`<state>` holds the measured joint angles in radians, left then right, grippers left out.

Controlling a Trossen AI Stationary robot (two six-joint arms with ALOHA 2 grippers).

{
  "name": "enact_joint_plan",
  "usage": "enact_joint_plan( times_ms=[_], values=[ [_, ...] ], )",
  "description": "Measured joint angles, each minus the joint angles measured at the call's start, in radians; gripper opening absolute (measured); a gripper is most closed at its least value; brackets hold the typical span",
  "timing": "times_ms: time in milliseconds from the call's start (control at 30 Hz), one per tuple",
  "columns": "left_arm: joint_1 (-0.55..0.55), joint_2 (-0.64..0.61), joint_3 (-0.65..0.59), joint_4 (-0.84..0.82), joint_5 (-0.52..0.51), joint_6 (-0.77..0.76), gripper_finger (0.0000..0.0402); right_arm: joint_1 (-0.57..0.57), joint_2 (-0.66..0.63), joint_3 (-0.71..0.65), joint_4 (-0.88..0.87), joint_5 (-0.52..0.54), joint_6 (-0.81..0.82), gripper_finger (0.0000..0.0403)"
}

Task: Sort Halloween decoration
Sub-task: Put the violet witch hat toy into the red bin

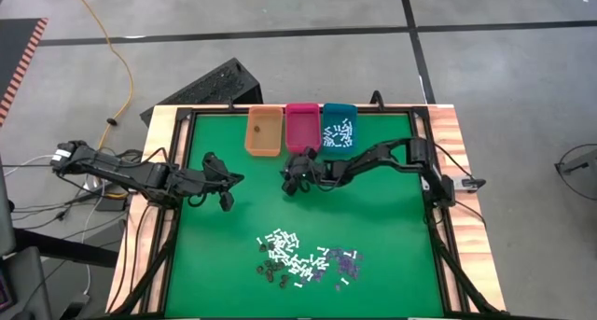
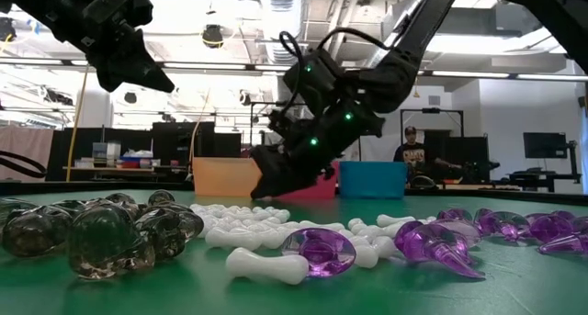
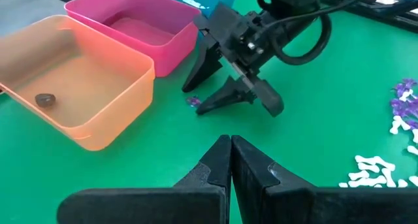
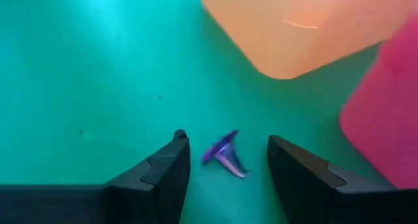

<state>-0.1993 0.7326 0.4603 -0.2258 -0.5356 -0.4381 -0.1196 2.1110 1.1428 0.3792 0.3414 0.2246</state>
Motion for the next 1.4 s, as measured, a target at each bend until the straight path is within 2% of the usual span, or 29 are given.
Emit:
enact_joint_plan(
  times_ms=[167, 467, 633, 867, 1067, 1267, 1400],
  values=[
    [0.0, 0.0, 0.0, 0.0, 0.0, -0.002, 0.0, 0.001, 0.04, 0.006, 0.012, 0.018, 0.064, 0.0211],
    [0.0, 0.0, 0.0, -0.002, 0.003, -0.016, 0.0, 0.023, 0.04, 0.006, -0.014, 0.032, 0.089, 0.0081],
    [0.0, 0.0, 0.0, -0.006, 0.006, -0.027, 0.0, 0.035, 0.04, 0.005, 0.011, 0.032, 0.09, 0.0044],
    [0.0, 0.0, 0.0, -0.032, 0.035, -0.053, 0.0, 0.064, -0.047, -0.002, -0.041, 0.003, 0.061, 0.0027],
    [0.0, 0.0, 0.0, -0.031, 0.034, -0.056, 0.0, 0.056, -0.19, 0.0, -0.098, 0.013, 0.001, 0.0022],
    [0.0, 0.0, 0.0, -0.031, 0.033, -0.056, 0.0, -0.009, -0.31, -0.001, -0.167, 0.117, -0.111, 0.0025],
    [0.0, 0.0, 0.0, -0.029, 0.033, -0.056, 0.0, -0.094, -0.331, 0.002, -0.212, 0.127, -0.118, 0.0027]
  ],
)
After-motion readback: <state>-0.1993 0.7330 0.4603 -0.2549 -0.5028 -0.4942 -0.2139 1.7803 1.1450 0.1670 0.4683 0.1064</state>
